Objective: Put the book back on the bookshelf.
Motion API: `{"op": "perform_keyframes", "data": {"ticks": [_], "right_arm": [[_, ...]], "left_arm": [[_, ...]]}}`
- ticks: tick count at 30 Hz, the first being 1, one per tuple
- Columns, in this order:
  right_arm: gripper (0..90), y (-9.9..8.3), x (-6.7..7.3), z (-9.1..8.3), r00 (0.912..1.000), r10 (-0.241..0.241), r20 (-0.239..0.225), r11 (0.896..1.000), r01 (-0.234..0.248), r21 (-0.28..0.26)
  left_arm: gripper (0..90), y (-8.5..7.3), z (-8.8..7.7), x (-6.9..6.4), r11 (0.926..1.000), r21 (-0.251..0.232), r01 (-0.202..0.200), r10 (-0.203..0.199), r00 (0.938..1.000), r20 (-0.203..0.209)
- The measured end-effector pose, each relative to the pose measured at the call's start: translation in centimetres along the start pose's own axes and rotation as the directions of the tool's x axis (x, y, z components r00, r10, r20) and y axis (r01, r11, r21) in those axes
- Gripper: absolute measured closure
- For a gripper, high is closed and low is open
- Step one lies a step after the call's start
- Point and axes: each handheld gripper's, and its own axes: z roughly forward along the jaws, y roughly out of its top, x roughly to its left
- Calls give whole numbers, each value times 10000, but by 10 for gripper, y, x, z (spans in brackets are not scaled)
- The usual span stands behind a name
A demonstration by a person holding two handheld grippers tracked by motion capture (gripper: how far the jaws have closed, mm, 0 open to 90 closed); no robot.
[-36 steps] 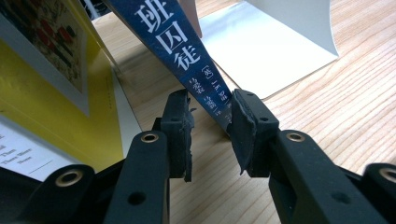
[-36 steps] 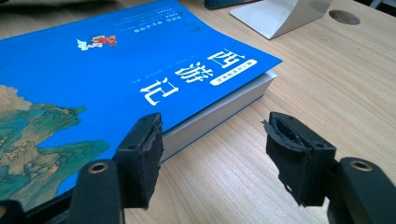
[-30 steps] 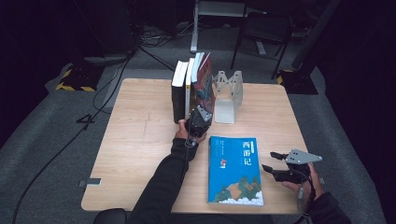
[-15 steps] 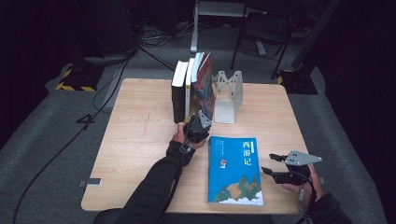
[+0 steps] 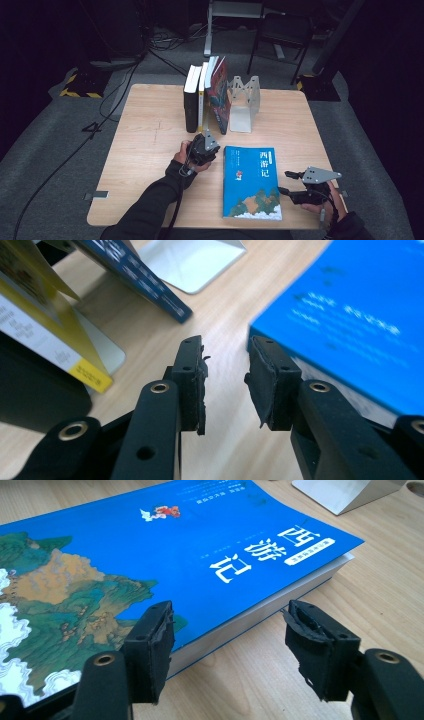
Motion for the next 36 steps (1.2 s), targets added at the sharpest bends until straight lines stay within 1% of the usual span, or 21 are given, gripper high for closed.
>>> {"op": "perform_keyframes", "data": {"ticks": [4,5,6,7,8,11,14,18,20,21,23,25,26,27,29,30,31,32,34,35,36], "right_arm": [[363,-2,2,-1,10000,-49,-23,9999,49,99],[364,-3,2,-1,10000,-68,-47,9999,69,116],[367,-3,3,-2,9999,-86,-67,9999,87,136],[367,-3,3,-2,9999,-86,-67,9999,87,136],[368,-4,3,-3,9999,-107,-107,9998,108,174],[372,-10,3,-7,9999,-24,-122,9997,27,252],[373,-12,3,-9,9999,36,-113,9996,-32,283],[373,-18,4,-13,10000,11,-30,9991,-9,429],[374,-21,4,-14,10000,28,72,9988,-32,499],[375,-23,4,-15,9999,76,65,9985,-80,548],[375,-26,4,-16,9999,73,72,9976,-78,694],[376,-28,4,-16,10000,16,34,9964,-19,849],[375,-29,5,-15,10000,-22,-15,9956,23,933],[369,-31,5,-15,9999,-112,-83,9944,120,1049],[367,-32,7,-14,9988,-216,-436,9939,262,1069],[367,-32,7,-14,9988,-216,-436,9939,262,1069],[365,-32,9,-13,9982,-426,-431,9911,477,1240],[365,-32,9,-13,9982,-426,-431,9911,477,1240],[361,-32,11,-10,9962,-598,-627,9881,680,1382],[361,-32,11,-10,9962,-598,-627,9881,680,1382],[359,-32,12,-9,9957,-614,-695,9876,707,1405]], "left_arm": [[660,-6,-5,-4,9999,33,-127,126,9997,217],[655,-11,-10,-7,9996,63,-271,268,9988,403],[650,-13,-13,-8,9991,109,-405,400,9982,458],[647,-13,-13,-8,9991,109,-405,400,9982,458],[647,-18,-19,-11,9990,111,-423,414,9968,685],[612,-23,-25,-15,9979,186,-617,601,9955,733],[593,-30,-33,-22,9976,235,-653,625,9926,1042],[523,-41,-40,-31,9955,440,-839,775,9885,1302],[500,-46,-42,-34,9940,498,-979,890,9836,1569],[484,-48,-44,-36,9938,570,-951,844,9824,1665],[453,-51,-47,-39,9932,559,-1018,889,9762,1980],[403,-54,-50,-42,9917,696,-1077,877,9656,2448],[366,-55,-51,-45,9886,831,-1259,999,9592,2646],[332,-57,-52,-48,9858,897,-1422,1150,9595,2570],[289,-59,-56,-53,9845,975,-1456,1137,9541,2771],[278,-59,-56,-53,9845,975,-1456,1137,9541,2771],[274,-61,-60,-57,9849,838,-1518,1215,9490,2910],[263,-61,-60,-57,9849,838,-1518,1215,9490,2910],[248,-63,-65,-60,9876,776,-1362,1054,9434,3145],[248,-63,-65,-62,9881,811,-1309,992,9439,3150],[233,-64,-66,-66,9875,872,-1315,955,9379,3336]]}}
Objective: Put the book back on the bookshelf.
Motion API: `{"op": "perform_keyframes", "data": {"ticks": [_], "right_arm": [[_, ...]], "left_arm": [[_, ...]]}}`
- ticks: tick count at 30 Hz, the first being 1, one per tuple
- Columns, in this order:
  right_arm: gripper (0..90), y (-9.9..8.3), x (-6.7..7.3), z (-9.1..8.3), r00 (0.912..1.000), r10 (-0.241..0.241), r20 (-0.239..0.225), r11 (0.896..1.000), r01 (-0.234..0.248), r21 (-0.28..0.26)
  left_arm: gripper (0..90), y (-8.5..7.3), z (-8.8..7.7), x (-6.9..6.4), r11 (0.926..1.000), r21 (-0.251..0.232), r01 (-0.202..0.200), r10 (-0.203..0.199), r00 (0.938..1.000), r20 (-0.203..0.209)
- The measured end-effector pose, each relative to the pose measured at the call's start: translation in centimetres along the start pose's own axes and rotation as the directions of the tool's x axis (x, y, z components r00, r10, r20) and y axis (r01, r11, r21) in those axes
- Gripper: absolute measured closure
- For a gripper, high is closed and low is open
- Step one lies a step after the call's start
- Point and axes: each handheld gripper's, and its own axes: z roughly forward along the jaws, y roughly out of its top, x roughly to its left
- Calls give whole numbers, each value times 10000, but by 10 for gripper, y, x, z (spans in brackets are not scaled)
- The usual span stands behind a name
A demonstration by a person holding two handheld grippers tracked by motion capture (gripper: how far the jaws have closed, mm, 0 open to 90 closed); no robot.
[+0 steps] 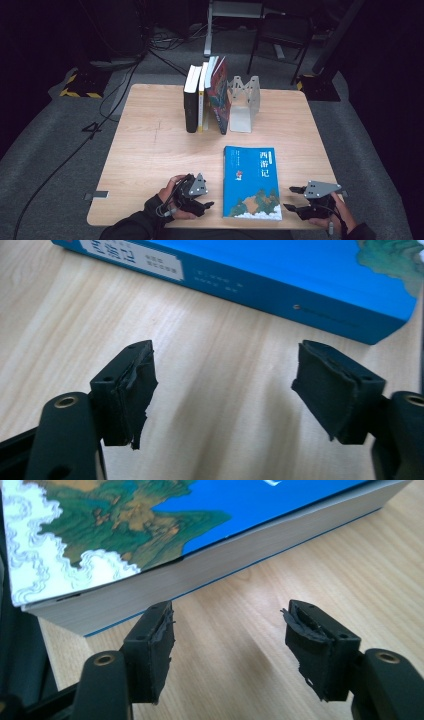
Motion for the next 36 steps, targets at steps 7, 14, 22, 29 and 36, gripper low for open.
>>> {"op": "perform_keyframes", "data": {"ticks": [7,14,22,29,36], "right_arm": [[356,1,6,8,9982,-387,-449,9990,396,190],[349,2,10,13,9968,-501,-630,9985,515,198],[348,2,8,14,9983,-364,-465,9992,371,146],[342,2,7,14,9985,-315,-442,9994,321,120],[341,2,7,15,9989,-231,-408,9997,234,63]], "left_arm": [[202,-3,4,-10,9989,374,-294,276,9984,491],[197,-3,12,-17,9988,386,-303,264,9949,974],[167,5,21,-28,9996,247,-148,123,9951,984],[158,12,28,-35,9996,185,220,-232,9974,677],[152,15,32,-33,9999,73,88,-94,9966,821]]}}
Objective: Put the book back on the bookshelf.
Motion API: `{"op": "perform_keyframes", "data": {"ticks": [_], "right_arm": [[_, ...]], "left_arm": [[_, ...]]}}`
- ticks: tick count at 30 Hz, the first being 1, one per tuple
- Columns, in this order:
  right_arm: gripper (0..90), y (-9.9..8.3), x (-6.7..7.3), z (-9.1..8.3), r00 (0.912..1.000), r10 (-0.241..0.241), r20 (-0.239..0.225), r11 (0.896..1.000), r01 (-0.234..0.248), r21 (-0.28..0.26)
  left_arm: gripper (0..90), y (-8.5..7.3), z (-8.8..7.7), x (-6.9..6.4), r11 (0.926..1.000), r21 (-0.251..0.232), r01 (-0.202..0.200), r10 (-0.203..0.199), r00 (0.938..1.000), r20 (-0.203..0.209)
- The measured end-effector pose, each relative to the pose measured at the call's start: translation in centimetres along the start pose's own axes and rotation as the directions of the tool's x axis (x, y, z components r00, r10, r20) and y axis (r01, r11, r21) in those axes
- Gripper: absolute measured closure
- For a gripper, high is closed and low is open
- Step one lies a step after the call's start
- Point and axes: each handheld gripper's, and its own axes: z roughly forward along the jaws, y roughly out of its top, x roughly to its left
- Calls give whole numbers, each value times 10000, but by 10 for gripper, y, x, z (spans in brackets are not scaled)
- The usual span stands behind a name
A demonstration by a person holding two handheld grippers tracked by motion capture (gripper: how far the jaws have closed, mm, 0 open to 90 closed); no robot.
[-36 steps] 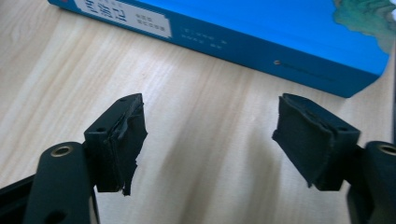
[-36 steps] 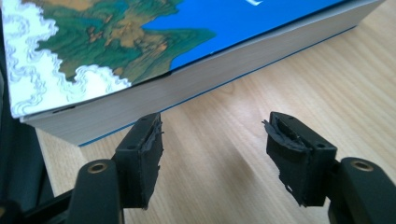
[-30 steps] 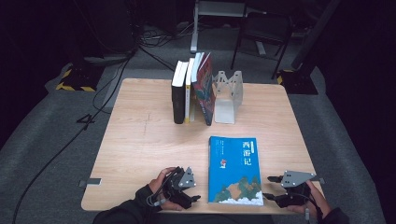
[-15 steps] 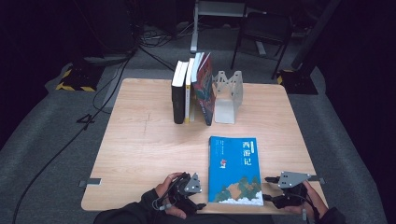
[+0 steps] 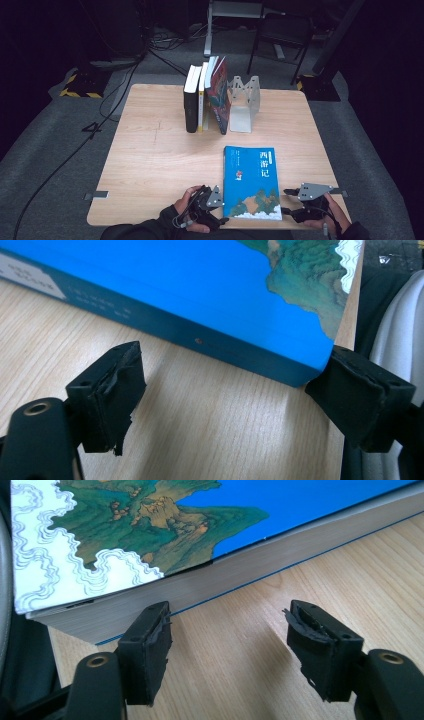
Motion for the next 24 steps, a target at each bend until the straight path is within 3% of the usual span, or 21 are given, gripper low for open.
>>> {"op": "perform_keyframes", "data": {"ticks": [19,20,24], "right_arm": [[319,-1,-2,1,9995,186,259,9998,-183,-119],[320,0,-2,2,9993,220,291,9997,-217,-134],[341,5,1,7,9989,145,435,9997,-135,-215]], "left_arm": [[193,2,-2,0,9999,149,-77,75,9999,118],[198,1,-2,1,9999,136,-38,38,10000,2],[237,-5,-9,16,9971,-3,758,-756,9949,-668]]}}
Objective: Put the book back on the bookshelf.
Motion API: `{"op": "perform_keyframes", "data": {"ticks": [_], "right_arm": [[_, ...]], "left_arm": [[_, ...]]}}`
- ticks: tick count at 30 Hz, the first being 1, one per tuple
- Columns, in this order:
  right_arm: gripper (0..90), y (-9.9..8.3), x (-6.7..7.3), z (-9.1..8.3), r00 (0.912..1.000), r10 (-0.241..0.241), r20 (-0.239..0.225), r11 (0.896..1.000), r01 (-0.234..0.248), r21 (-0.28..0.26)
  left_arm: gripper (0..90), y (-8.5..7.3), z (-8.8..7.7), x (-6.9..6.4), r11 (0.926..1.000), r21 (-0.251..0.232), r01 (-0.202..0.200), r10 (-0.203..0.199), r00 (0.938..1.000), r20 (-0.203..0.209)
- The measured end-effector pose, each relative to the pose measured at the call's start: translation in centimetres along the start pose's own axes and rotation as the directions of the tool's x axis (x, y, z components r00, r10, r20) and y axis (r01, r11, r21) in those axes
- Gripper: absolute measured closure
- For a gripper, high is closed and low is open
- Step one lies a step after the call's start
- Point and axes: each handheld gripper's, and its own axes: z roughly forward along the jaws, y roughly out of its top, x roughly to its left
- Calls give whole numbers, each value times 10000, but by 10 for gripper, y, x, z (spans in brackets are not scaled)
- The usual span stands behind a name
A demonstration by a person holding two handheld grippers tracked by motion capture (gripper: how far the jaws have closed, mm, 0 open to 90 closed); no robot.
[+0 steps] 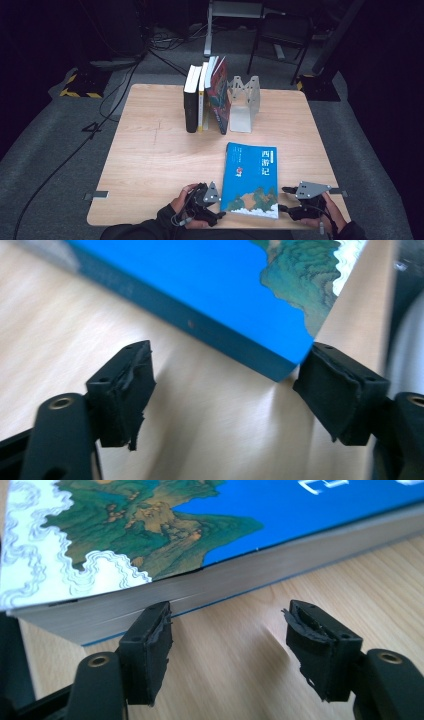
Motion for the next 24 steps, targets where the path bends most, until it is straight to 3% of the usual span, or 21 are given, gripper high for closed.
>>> {"op": "perform_keyframes", "data": {"ticks": [2,14,19,24], "right_arm": [[326,5,2,5,9999,46,117,10000,-46,8],[327,18,8,18,9975,135,696,9999,-128,-108],[339,21,8,20,9930,286,1145,9995,-267,-175],[338,24,7,23,9865,469,1567,9988,-444,-191]], "left_arm": [[237,-1,-1,7,9996,-38,291,-292,9992,-260],[237,1,-1,47,9974,-106,706,-713,9909,-1138],[236,4,2,65,9955,-185,928,-944,9881,-1217],[243,3,2,68,9950,-181,979,-992,9905,-950]]}}
